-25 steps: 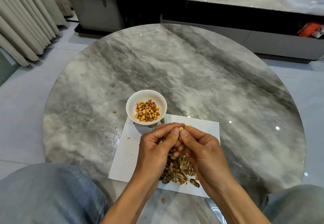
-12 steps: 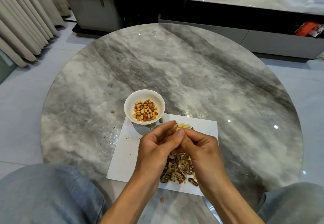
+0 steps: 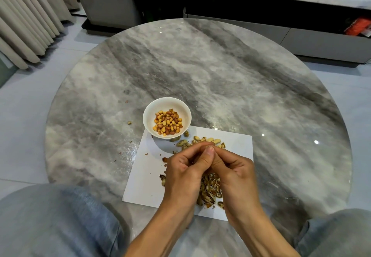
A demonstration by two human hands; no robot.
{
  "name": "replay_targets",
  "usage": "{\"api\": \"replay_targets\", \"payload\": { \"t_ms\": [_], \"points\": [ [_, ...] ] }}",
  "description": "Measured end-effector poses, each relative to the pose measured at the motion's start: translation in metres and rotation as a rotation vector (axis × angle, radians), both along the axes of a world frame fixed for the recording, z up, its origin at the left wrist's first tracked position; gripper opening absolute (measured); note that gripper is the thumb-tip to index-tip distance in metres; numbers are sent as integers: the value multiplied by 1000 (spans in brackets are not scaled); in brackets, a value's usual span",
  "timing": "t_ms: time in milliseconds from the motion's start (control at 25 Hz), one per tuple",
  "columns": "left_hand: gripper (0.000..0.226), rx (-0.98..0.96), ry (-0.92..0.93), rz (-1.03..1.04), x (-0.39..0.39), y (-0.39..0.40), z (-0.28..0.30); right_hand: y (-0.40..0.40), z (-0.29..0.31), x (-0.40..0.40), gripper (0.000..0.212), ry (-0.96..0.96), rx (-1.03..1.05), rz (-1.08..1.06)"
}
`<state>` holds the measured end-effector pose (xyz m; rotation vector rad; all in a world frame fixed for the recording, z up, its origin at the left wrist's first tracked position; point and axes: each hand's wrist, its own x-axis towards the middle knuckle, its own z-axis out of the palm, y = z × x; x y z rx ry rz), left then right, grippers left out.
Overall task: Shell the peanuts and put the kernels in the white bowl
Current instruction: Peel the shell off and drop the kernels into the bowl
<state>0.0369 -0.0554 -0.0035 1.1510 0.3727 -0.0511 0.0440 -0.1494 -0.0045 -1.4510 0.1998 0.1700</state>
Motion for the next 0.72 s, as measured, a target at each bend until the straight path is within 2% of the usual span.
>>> {"api": "replay_targets", "payload": {
  "t_ms": [80, 120, 240, 280, 440, 600, 720],
  "points": [
    [21, -19, -16, -68, 3, 8, 2, -4, 2, 3, 20, 63, 49, 52],
    [25, 38, -46, -104, 4, 14, 1, -7, 4, 6, 20, 86, 63, 83],
    [33, 415, -171, -184, 6, 29, 1, -17, 9, 13, 16, 111, 36, 98],
    [32, 481, -195, -190, 7, 31, 2, -20, 10, 14, 15, 110, 29, 94],
    [35, 589, -213, -206, 7, 35, 4, -30, 21, 21, 13, 52, -72, 186],
    [35, 693, -254, -214, 6, 35, 7, -39, 25, 27, 12, -70, -387, 379],
    [37, 633, -272, -134, 5, 32, 9, -36, 26, 24, 15, -106, -303, 304]
  ]
}}
